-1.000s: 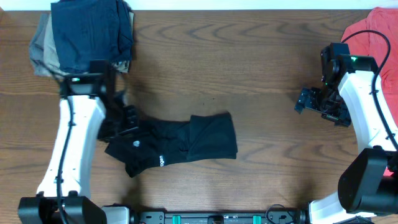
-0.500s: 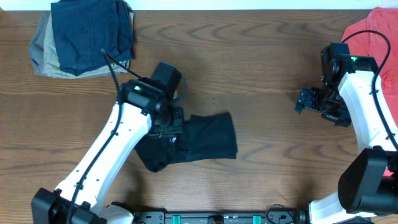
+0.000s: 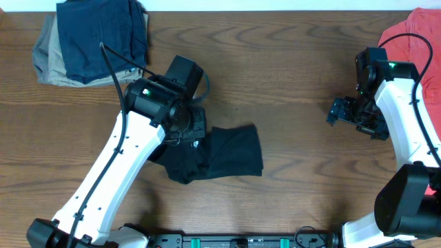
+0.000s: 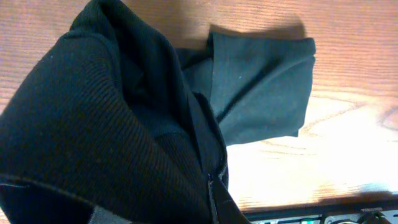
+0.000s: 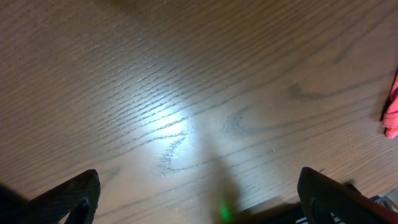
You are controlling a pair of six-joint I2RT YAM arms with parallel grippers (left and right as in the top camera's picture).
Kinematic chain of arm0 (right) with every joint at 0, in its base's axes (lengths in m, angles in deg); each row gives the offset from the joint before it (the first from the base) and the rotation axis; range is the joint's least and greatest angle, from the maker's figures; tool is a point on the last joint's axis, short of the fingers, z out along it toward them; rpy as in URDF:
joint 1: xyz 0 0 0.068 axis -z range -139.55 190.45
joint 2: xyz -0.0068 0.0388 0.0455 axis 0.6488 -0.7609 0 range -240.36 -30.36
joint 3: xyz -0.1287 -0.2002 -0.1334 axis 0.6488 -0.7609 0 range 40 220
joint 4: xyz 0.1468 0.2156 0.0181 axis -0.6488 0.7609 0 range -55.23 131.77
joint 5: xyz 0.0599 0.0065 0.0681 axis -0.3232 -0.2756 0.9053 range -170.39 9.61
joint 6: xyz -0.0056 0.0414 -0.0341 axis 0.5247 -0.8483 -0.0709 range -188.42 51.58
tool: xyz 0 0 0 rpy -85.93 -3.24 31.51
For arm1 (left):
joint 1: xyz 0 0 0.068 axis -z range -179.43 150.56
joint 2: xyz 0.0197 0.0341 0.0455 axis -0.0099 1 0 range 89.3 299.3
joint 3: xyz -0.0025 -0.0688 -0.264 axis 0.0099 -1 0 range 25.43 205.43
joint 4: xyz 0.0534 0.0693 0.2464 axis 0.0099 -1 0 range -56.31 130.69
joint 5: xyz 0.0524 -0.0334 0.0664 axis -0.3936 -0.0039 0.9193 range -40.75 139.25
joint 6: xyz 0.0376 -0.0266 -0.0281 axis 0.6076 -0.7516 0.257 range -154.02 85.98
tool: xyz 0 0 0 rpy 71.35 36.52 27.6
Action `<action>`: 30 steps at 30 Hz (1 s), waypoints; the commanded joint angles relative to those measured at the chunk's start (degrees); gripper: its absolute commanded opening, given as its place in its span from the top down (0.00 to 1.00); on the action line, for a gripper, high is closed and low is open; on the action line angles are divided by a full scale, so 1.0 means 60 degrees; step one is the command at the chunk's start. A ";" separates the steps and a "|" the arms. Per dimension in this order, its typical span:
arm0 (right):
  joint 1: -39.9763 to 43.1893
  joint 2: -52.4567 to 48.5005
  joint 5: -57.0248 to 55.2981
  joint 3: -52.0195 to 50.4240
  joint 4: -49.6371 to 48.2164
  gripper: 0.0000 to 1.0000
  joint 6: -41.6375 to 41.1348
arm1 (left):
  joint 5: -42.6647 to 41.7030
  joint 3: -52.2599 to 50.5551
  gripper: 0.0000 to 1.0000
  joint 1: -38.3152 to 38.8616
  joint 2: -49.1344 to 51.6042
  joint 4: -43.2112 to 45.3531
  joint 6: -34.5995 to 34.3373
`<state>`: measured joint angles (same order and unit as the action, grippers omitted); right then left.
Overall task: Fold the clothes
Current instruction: 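Fold the shirt's left end rightward over the middle with the left gripper, then release the shirt and lift the left gripper up-left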
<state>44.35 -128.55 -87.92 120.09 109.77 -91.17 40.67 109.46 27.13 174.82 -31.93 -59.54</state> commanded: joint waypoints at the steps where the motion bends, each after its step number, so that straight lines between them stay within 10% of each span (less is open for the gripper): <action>1: -0.0029 -0.0051 -0.0102 0.0124 -0.0004 0.01 0.0087 | 0.0113 0.0168 0.94 0.0321 0.0051 0.0066 -0.0208; 30: -0.0029 -0.0051 -0.0098 0.0124 -0.0004 0.01 0.0087 | 0.0025 0.0160 0.93 0.2320 0.2918 0.2922 -0.1122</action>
<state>44.35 -128.55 -87.92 120.09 109.77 -91.17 40.65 109.48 40.88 192.06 -14.79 -65.53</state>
